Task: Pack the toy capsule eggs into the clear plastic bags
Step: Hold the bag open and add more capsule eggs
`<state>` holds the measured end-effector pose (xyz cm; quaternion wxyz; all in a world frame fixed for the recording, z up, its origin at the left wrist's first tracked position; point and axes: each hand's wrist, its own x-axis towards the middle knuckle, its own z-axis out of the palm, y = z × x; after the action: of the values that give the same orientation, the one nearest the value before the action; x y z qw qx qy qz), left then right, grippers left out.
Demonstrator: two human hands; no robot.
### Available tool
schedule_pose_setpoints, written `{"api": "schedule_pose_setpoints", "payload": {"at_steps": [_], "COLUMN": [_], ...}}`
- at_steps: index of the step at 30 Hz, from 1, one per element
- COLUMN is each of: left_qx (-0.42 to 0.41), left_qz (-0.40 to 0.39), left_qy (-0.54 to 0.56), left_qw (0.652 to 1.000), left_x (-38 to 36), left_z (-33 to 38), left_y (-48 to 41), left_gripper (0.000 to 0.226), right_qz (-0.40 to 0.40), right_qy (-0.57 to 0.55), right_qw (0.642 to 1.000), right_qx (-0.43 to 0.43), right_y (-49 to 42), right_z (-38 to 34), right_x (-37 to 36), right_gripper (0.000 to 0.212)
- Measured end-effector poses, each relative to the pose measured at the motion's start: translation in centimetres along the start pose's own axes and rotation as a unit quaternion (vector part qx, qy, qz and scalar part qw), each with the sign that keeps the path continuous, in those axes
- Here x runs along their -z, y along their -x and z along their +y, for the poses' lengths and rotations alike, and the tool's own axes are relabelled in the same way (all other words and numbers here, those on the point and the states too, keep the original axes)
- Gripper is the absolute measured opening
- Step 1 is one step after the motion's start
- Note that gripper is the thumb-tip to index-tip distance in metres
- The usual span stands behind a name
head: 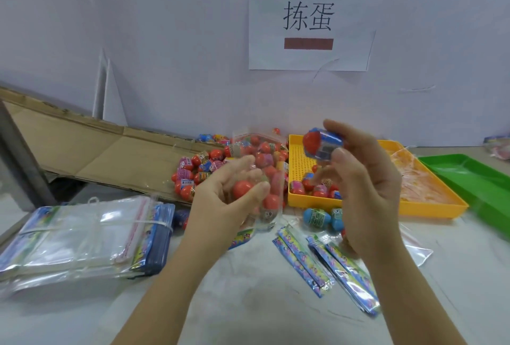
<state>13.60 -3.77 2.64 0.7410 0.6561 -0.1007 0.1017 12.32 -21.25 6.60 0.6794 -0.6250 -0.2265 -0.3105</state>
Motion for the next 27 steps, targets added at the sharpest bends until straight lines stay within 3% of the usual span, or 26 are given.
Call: {"api": "schedule_pose_setpoints", "payload": {"at_steps": [4, 11, 17, 27], "left_qx": [-0.008, -0.038, -0.037, -0.026], "left_qz": [-0.055, -0.093, -0.124, -0.126], "left_qy": [-0.056, -0.082, -0.098, -0.026], "left_qw": [0.997, 0.992, 0.987, 0.991], "left_x": [-0.42, -0.56, -0.55, -0.65], "left_z": [-0.1, 0.06, 0.14, 0.79], "left_y": [0.38, 0.58, 0.72, 0.86], "left_gripper": [0.044, 0.046, 0.049, 0.044], "right_qz": [-0.054, -0.059, -0.079, -0.131], "right_qy": [0.047, 0.248, 0.293, 0.334], "right_qw": [0.997, 0.967, 0.953, 0.933], "right_qx": [0.015, 0.011, 0.01, -0.039], "right_y": [0.17, 0.06, 0.15, 0.25], "right_z": [-1.05, -0.62, -0.53, -0.68], "right_x": [-0.17, 0.03, -0.18, -0.25], "right_gripper": [0.038, 0.029, 0.028, 0.031]}}
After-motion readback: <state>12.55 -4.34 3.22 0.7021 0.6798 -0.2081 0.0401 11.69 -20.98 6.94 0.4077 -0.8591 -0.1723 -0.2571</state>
